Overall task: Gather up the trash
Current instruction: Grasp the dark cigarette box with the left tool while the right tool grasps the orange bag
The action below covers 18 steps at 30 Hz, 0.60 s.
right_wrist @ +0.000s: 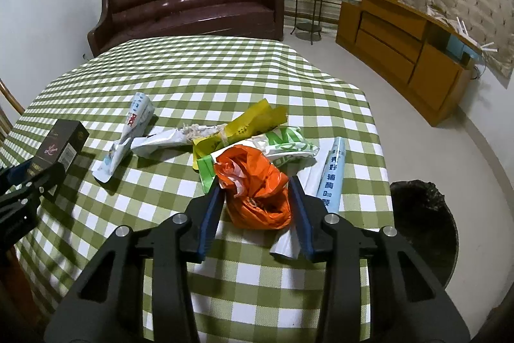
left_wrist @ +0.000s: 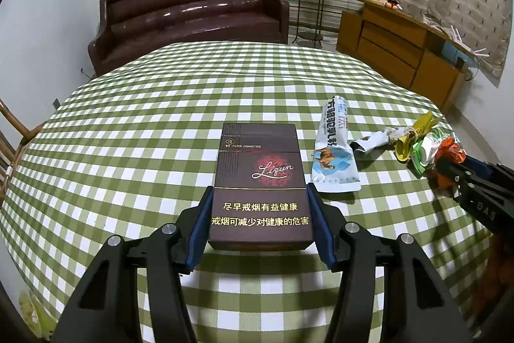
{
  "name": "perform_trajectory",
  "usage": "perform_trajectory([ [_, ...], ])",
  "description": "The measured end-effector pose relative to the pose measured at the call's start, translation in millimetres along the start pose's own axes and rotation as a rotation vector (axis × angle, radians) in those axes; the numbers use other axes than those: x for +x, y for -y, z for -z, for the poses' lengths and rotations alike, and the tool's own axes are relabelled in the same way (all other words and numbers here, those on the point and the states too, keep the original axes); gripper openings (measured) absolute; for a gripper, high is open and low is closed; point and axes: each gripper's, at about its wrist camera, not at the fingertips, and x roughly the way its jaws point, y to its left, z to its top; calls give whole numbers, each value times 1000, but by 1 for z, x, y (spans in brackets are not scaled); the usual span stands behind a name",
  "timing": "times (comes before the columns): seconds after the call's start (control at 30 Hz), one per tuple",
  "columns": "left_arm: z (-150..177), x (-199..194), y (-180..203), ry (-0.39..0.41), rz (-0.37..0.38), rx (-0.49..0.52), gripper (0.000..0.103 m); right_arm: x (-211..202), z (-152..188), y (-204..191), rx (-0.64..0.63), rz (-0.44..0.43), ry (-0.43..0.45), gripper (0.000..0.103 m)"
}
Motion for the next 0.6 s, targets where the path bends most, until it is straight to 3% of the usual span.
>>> perform_trajectory([
  [0.33,-3,-10,13,26,22,9,55,-29,4,14,32,-9,61,35],
  [0.6,-7,-19,46,53,82,49,55,-52,9,48,87,39,98,35],
])
